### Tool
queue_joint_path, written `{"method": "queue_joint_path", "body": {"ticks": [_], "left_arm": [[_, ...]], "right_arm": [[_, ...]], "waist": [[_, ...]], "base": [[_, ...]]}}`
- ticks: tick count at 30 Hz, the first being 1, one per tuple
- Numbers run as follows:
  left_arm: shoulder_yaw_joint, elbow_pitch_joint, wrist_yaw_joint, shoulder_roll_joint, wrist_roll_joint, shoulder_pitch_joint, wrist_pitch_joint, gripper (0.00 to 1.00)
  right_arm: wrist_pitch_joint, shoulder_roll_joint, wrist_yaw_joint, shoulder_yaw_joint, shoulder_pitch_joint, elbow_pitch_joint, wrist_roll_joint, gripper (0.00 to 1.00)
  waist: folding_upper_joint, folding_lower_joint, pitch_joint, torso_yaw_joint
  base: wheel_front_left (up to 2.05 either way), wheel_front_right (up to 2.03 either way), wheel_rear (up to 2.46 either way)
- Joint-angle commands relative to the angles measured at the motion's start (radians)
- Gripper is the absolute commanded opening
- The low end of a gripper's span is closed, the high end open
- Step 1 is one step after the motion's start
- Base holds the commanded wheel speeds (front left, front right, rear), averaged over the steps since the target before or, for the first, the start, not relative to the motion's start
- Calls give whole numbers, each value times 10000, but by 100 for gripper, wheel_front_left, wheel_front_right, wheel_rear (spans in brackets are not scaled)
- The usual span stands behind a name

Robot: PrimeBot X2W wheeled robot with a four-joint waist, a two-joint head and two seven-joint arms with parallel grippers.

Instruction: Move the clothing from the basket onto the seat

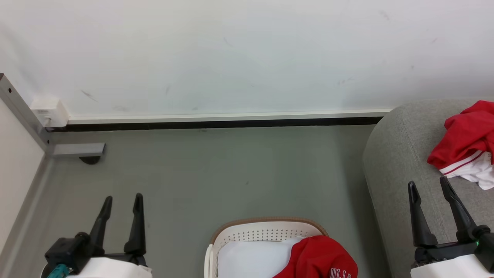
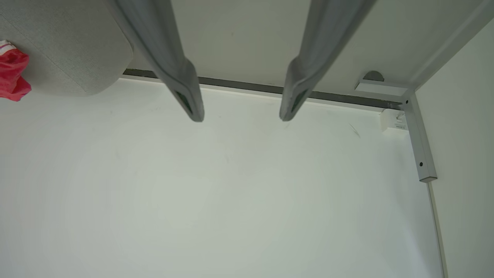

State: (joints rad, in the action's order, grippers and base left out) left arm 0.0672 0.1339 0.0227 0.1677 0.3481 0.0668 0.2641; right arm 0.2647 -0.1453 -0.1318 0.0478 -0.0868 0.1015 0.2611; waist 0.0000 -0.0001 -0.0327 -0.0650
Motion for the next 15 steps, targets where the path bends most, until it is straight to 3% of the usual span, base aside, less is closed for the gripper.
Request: {"method": "queue_joint_path", "body": {"ticks": [1,15], "left_arm": [[-131,46,89,-82,-178,-59,2,100],[-794,171,655,-706,-854,35,2,100]], "right_arm": [[-8,9,22,5,42,76,62,100],[-8,-95,22,200,-333,376,103,100]], "waist": [[0,1,-19,-4],[0,1,-168,-103]], "base": [[0,0,0],[0,0,0]]}}
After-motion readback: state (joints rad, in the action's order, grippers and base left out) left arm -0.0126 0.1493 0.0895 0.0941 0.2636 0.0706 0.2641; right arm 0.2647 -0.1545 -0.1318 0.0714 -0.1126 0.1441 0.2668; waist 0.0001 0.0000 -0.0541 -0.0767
